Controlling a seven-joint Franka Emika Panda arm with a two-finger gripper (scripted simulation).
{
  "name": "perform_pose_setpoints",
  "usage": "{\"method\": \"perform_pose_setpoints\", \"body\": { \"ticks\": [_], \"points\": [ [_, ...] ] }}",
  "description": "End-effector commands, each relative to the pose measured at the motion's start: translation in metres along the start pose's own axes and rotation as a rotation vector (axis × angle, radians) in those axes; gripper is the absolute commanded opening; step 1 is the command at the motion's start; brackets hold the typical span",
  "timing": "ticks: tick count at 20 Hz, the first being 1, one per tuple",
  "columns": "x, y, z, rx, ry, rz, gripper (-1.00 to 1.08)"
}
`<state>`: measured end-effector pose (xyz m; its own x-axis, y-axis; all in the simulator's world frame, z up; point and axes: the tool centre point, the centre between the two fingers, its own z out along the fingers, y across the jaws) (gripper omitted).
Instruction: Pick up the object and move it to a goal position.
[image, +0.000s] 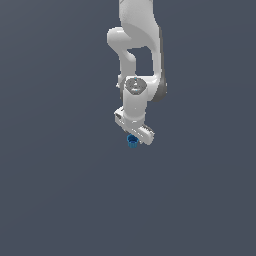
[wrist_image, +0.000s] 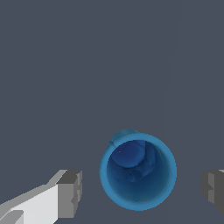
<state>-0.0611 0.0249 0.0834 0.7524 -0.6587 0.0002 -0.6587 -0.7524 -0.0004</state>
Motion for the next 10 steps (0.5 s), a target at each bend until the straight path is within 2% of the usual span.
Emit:
{"method": "perform_pose_setpoints", "body": {
  "ticks": [1, 10],
  "points": [
    [-0.001, 0.000, 0.009, -0.001, -0.001, 0.001, 1.00],
    [-0.001, 0.001, 0.042, -0.001, 0.000, 0.004, 1.00]
  ]
}}
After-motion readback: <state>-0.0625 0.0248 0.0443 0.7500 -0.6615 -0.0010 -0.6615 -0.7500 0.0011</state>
